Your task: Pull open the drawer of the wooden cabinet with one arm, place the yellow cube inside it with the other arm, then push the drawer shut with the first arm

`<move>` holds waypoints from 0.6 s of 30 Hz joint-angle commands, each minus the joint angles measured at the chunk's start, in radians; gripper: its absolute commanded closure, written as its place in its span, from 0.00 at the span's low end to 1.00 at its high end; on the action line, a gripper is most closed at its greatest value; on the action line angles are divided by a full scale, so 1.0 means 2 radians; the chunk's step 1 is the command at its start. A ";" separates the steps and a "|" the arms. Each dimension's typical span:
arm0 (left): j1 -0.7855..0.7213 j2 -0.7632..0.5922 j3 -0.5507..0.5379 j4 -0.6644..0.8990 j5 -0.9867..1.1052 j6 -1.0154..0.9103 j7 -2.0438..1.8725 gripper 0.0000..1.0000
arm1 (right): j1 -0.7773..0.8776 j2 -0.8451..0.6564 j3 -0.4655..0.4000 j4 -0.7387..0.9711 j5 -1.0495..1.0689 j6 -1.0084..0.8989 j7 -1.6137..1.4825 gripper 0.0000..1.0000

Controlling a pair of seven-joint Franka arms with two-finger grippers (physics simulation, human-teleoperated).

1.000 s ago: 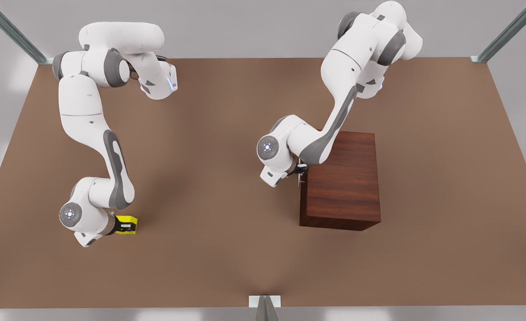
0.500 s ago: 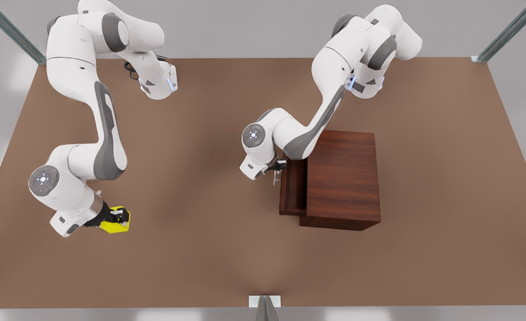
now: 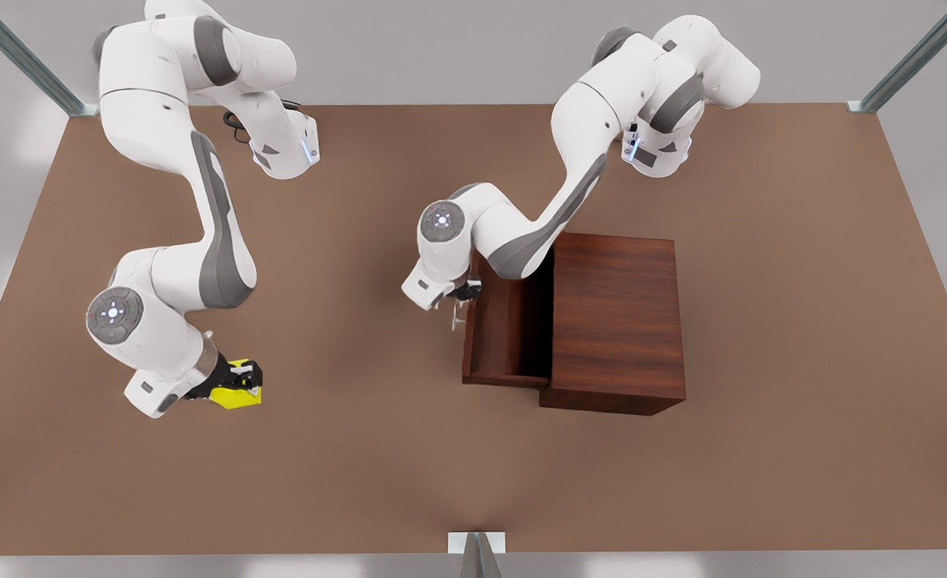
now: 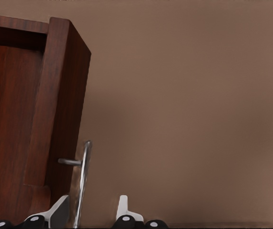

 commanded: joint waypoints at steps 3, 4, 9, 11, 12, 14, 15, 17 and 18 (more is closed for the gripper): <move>0.067 -0.055 -0.012 0.050 -0.079 -0.105 -0.046 0.16 | 0.041 0.003 0.000 0.008 -0.008 -0.004 0.093 0.47; 0.106 -0.071 -0.019 0.050 -0.095 -0.145 -0.005 0.15 | 0.064 0.007 0.000 0.009 -0.008 -0.003 0.129 0.47; 0.277 -0.110 -0.014 0.050 -0.089 -0.302 0.284 0.00 | 0.137 0.023 0.001 0.047 -0.009 -0.003 0.254 0.46; 0.322 -0.125 -0.011 0.049 -0.045 -0.310 0.376 0.00 | 0.168 0.044 -0.001 0.087 -0.009 -0.003 0.307 0.46; 0.344 -0.133 -0.011 0.047 -0.025 -0.310 0.406 0.00 | 0.192 0.059 -0.005 0.111 -0.009 -0.005 0.338 0.46; 0.368 -0.175 -0.006 0.004 0.000 -0.306 0.406 0.00 | 0.232 0.085 -0.008 0.149 -0.023 -0.011 0.398 0.46; 0.375 -0.220 -0.007 -0.063 -0.001 -0.274 0.406 0.00 | 0.246 0.097 -0.008 0.166 -0.029 -0.022 0.425 0.46; 0.388 -0.284 -0.006 -0.152 -0.027 -0.224 0.438 0.00 | 0.270 0.109 -0.010 0.178 -0.030 -0.022 0.477 0.46; 0.398 -0.291 -0.005 -0.160 -0.040 -0.226 0.465 0.00 | 0.289 0.115 -0.025 0.181 -0.030 -0.022 0.493 0.46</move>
